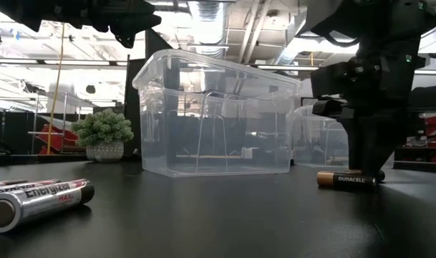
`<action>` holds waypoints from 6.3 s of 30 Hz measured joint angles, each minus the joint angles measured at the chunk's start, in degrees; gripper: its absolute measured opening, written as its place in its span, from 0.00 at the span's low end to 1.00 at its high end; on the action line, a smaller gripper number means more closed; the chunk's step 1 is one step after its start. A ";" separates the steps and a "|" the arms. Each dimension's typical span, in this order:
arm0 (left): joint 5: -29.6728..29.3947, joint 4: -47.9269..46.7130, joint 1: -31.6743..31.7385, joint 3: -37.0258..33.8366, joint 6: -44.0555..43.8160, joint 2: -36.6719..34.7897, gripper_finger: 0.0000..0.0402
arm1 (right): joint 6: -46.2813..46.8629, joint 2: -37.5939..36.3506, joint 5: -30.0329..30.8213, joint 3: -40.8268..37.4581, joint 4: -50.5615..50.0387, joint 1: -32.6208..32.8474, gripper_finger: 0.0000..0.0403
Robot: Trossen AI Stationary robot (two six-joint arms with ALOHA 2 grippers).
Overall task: Sort batteries
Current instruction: Put the right black battery into the top transparent bin, then put the black battery into the top transparent bin
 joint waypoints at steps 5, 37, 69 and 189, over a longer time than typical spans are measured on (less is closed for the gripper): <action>0.00 0.00 0.00 0.00 -0.22 0.00 0.34 | 1.92 -1.54 0.00 -0.16 0.18 1.04 0.04; 0.03 -0.36 -0.32 0.00 -0.80 0.00 0.34 | -5.14 -30.71 3.41 -0.17 12.17 -0.08 0.04; 0.02 -2.14 -0.48 0.00 -0.91 -0.02 0.34 | 8.96 -36.46 36.17 -0.09 9.01 -36.04 0.04; -3.04 -3.23 -0.59 -0.02 -1.31 -0.02 0.34 | 39.72 3.77 11.38 -0.13 16.26 10.41 0.06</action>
